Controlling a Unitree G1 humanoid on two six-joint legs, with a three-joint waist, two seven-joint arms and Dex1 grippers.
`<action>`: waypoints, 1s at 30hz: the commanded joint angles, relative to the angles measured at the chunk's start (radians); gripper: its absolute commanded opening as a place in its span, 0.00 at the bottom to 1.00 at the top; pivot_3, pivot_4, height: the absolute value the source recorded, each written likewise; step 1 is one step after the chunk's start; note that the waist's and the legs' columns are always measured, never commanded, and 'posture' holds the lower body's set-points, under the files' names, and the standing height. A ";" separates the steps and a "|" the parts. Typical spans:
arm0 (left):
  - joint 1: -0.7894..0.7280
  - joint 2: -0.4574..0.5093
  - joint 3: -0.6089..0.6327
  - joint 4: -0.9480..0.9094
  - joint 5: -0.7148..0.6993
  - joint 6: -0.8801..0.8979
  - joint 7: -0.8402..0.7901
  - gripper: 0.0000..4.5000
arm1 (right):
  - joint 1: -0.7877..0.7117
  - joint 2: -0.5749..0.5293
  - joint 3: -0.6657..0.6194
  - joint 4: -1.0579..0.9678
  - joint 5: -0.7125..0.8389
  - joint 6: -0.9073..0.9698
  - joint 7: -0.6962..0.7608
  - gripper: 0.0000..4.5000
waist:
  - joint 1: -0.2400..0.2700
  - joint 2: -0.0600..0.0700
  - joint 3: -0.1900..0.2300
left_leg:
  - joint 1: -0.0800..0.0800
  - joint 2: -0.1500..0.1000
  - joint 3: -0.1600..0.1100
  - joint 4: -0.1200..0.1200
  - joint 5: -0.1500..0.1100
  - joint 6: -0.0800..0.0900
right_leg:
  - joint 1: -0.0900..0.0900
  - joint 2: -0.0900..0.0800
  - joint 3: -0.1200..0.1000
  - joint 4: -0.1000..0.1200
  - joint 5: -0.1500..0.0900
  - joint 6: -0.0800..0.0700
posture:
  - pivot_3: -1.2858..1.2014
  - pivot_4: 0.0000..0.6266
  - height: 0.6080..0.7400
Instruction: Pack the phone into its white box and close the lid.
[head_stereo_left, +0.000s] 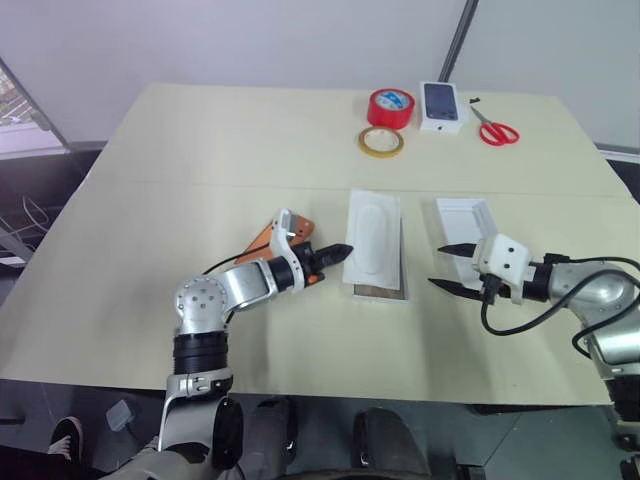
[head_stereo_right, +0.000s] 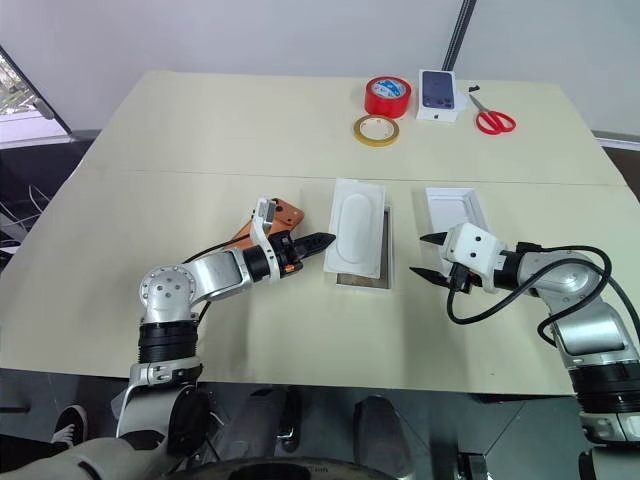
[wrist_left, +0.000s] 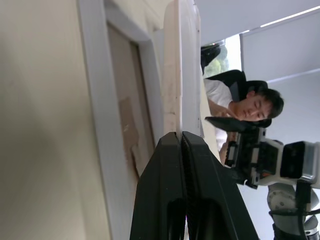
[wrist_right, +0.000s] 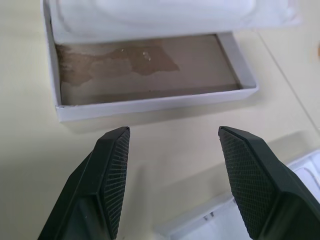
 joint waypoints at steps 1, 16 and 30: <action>-0.006 -0.014 -0.005 0.001 -0.009 0.011 -0.001 0.21 | -0.013 0.003 -0.014 -0.008 -0.001 -0.026 -0.012 0.67 | 0.000 0.000 0.000 | 0.000 0.000 0.000 0.000 0.000 0.000 | 0.000 0.000 0.000 0.000 0.000 0.000 | 0.52 0.24 0.91; 0.013 0.171 -0.153 -0.209 0.194 -0.154 -0.204 0.77 | -0.143 0.246 0.085 -0.081 0.028 0.127 -0.157 0.01 | -0.002 0.000 0.000 | 0.000 0.001 0.000 -0.001 0.001 -0.002 | -0.001 0.001 0.000 0.000 0.000 0.000 | 0.52 0.24 0.91; 0.156 0.433 -0.218 -0.196 0.637 -0.742 -0.535 0.77 | -0.202 0.253 0.285 0.055 -0.250 0.125 -0.225 0.01 | -0.002 0.001 0.000 | -0.001 0.000 0.001 -0.004 -0.002 0.003 | -0.005 -0.002 0.001 0.000 0.000 -0.002 | 0.52 0.24 0.91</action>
